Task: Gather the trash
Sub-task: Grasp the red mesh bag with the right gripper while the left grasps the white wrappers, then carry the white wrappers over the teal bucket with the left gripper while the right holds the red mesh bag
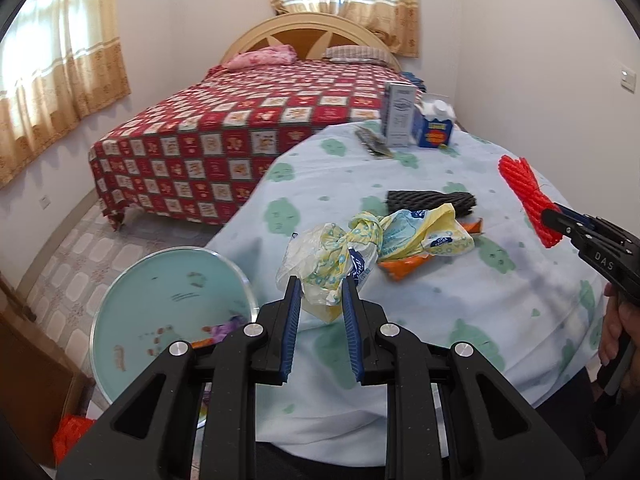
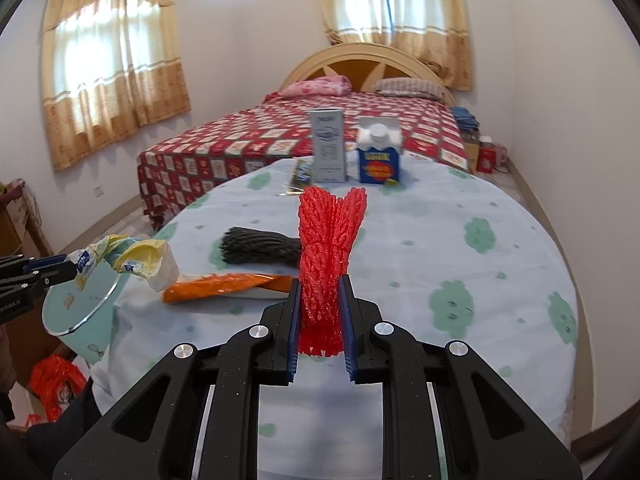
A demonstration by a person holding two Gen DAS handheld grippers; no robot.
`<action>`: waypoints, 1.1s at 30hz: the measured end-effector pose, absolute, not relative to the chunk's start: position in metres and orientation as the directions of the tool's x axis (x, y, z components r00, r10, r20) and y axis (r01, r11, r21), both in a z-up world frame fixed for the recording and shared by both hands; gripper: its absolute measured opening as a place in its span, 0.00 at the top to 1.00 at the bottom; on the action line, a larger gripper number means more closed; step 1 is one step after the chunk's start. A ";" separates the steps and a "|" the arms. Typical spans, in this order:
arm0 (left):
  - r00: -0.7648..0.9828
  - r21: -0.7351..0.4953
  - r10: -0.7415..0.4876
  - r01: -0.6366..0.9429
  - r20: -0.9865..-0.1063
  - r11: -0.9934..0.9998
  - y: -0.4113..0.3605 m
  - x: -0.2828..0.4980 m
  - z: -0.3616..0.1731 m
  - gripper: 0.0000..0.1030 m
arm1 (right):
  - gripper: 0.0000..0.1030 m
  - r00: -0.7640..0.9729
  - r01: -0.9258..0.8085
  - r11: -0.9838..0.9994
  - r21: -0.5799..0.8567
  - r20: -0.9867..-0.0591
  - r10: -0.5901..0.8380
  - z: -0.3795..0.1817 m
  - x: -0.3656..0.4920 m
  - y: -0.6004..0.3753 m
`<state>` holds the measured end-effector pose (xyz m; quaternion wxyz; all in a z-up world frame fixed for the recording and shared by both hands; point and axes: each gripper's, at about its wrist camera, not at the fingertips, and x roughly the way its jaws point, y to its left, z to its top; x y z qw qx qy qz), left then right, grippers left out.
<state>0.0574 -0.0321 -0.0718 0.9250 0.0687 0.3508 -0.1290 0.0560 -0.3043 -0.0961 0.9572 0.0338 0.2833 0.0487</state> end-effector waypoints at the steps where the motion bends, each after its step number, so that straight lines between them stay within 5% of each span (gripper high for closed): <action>1: 0.725 0.038 -0.184 0.279 -0.664 0.959 -0.028 0.057 -0.071 0.79 | 0.82 0.835 -0.082 0.993 0.090 -0.537 0.118 -0.095 0.057 -0.300; 33: 0.764 0.015 -0.086 0.124 -0.640 0.992 0.066 0.055 -0.067 0.79 | 0.82 0.819 -0.293 0.956 -0.031 -0.523 0.235 -0.082 0.089 -0.175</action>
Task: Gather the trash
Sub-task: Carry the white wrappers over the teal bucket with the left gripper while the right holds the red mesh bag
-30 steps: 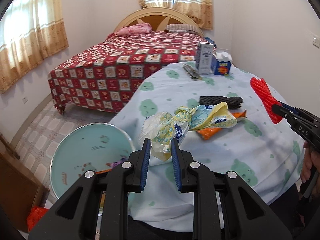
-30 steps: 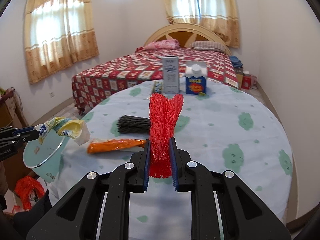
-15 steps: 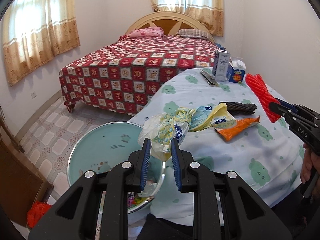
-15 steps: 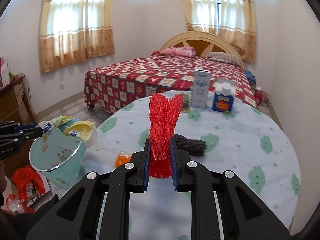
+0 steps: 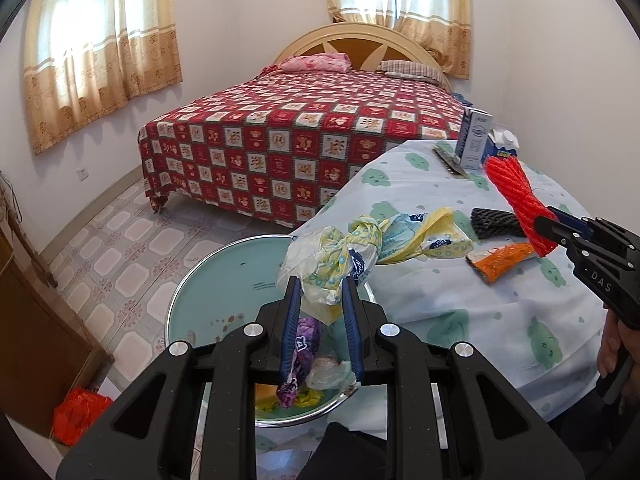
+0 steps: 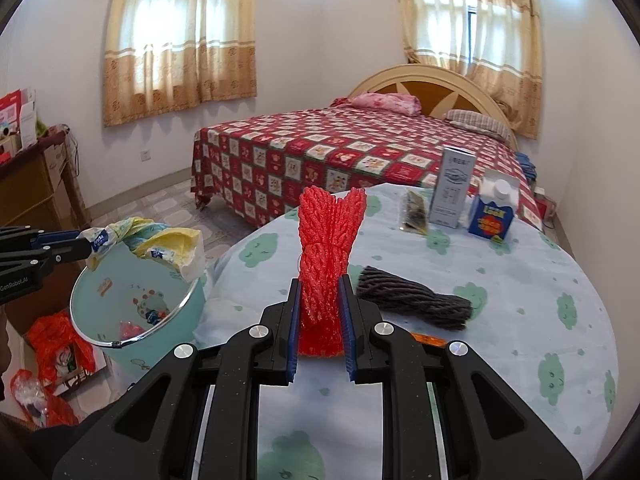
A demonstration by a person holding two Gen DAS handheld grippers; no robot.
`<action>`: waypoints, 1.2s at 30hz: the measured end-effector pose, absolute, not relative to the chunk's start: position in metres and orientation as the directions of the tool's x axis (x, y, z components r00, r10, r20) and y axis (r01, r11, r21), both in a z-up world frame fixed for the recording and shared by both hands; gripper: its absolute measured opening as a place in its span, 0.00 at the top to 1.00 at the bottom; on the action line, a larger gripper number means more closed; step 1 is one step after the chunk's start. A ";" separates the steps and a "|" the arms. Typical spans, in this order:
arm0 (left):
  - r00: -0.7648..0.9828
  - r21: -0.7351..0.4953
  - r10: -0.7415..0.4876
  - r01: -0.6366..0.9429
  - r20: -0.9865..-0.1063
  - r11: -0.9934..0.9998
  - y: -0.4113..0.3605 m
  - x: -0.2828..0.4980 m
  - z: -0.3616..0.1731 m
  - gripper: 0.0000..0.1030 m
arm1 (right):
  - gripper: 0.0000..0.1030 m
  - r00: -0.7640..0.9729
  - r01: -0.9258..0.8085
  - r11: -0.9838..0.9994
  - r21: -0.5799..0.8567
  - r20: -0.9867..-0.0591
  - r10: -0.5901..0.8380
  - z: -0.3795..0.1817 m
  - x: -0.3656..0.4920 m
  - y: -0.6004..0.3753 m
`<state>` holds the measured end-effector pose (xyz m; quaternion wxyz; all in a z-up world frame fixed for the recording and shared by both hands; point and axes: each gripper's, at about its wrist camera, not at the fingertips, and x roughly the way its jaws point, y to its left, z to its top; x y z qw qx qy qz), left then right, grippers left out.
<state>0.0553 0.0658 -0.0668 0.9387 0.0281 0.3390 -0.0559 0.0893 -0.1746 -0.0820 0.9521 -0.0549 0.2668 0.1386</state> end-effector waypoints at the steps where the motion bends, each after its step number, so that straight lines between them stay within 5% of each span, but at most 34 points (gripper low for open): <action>1: 0.764 0.014 -0.084 0.121 -0.640 0.993 0.068 0.055 -0.067 0.79 | 0.82 0.818 -0.296 0.955 -0.033 -0.524 0.236 -0.082 0.089 -0.173; 36: 0.761 -0.019 -0.009 -0.004 -0.649 1.000 0.127 0.055 -0.072 0.79 | 0.82 0.773 -0.429 0.900 -0.080 -0.548 0.319 -0.088 0.104 -0.096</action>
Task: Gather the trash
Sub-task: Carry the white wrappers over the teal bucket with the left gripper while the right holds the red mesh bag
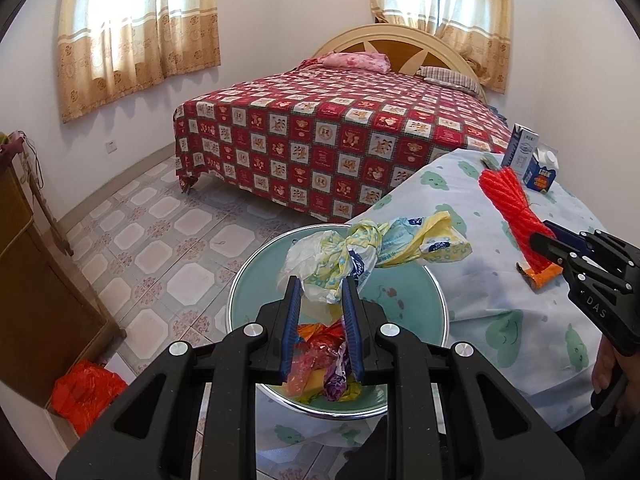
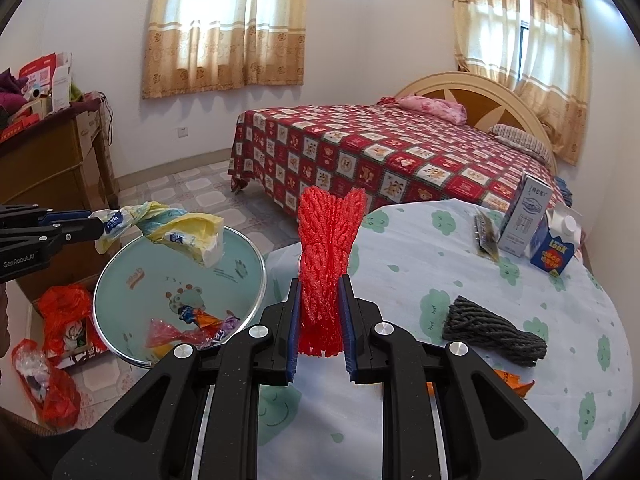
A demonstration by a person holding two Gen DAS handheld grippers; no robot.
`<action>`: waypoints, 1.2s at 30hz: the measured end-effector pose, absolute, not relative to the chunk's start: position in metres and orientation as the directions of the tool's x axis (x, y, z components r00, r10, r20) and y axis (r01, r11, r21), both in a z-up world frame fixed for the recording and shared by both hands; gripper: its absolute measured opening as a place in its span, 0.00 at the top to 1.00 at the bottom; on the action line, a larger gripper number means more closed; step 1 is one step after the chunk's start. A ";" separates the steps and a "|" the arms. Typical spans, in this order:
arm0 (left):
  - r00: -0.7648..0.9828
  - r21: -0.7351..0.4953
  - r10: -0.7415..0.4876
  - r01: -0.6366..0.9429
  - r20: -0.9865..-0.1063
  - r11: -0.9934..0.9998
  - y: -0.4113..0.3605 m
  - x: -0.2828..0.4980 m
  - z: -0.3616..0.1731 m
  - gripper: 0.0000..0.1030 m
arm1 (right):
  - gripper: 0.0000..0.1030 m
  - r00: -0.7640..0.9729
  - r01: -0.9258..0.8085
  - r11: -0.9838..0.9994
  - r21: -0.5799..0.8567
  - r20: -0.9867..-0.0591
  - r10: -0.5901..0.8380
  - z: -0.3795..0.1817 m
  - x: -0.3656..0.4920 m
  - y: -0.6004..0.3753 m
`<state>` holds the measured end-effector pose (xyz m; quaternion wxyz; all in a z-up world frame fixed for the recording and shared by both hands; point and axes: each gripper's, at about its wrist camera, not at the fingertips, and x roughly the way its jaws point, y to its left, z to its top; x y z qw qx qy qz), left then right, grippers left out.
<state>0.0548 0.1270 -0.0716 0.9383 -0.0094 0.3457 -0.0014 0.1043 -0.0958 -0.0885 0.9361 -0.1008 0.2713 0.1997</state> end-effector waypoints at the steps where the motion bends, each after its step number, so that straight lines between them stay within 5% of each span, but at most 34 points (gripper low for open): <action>1: 0.761 -0.019 -0.007 -0.007 -0.649 1.000 0.128 0.054 -0.072 0.79 | 0.82 0.773 -0.431 0.899 -0.082 -0.548 0.321 -0.088 0.105 -0.095; 36: 0.765 -0.043 0.042 -0.091 -0.643 0.995 0.171 0.053 -0.070 0.79 | 0.82 0.741 -0.512 0.852 -0.107 -0.557 0.375 -0.085 0.111 -0.048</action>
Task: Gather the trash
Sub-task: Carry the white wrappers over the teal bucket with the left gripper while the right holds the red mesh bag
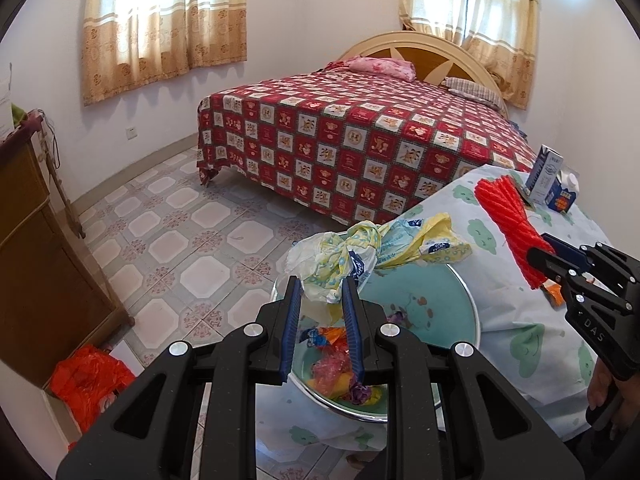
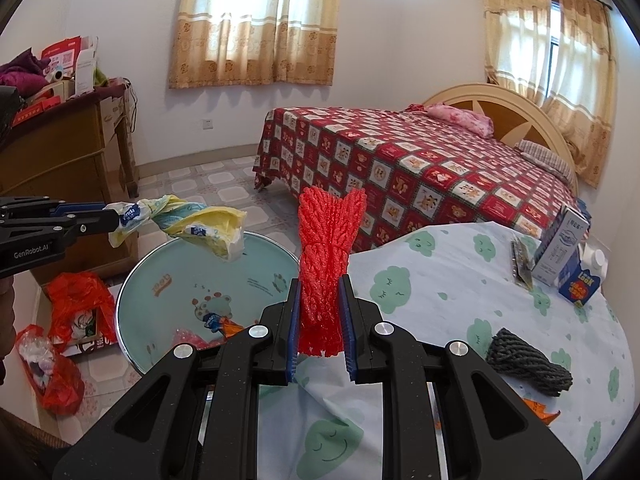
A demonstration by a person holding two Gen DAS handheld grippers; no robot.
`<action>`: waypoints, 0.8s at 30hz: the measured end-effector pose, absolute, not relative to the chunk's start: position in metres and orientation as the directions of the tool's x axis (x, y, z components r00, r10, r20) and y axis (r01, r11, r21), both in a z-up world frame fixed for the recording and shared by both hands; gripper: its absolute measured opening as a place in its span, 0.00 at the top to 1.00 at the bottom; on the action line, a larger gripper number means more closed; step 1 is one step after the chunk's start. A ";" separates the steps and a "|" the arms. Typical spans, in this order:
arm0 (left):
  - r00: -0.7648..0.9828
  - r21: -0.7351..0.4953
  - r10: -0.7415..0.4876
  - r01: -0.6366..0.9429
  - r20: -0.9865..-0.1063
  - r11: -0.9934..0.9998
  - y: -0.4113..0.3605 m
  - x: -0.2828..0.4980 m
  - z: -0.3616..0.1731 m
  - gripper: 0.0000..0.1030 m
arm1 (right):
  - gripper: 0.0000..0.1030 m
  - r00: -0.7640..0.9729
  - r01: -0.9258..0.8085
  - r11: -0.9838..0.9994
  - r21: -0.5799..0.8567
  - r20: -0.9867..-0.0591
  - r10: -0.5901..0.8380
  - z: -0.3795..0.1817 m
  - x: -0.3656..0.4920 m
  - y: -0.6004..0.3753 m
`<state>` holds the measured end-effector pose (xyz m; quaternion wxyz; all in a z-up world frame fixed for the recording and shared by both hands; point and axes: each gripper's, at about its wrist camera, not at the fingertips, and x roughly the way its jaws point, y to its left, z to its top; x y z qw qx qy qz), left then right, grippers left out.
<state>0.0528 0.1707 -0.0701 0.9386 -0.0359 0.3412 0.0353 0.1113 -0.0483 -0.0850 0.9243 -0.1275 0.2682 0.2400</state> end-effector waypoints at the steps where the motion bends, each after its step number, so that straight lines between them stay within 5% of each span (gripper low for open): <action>1: 0.764 -0.044 0.046 -0.097 -0.643 0.994 0.174 0.053 -0.070 0.79 | 0.82 0.740 -0.513 0.851 -0.108 -0.557 0.376 -0.085 0.112 -0.047; 24: 0.763 -0.054 0.058 -0.121 -0.644 0.991 0.182 0.050 -0.075 0.79 | 0.82 0.721 -0.547 0.828 -0.120 -0.569 0.394 -0.090 0.109 -0.026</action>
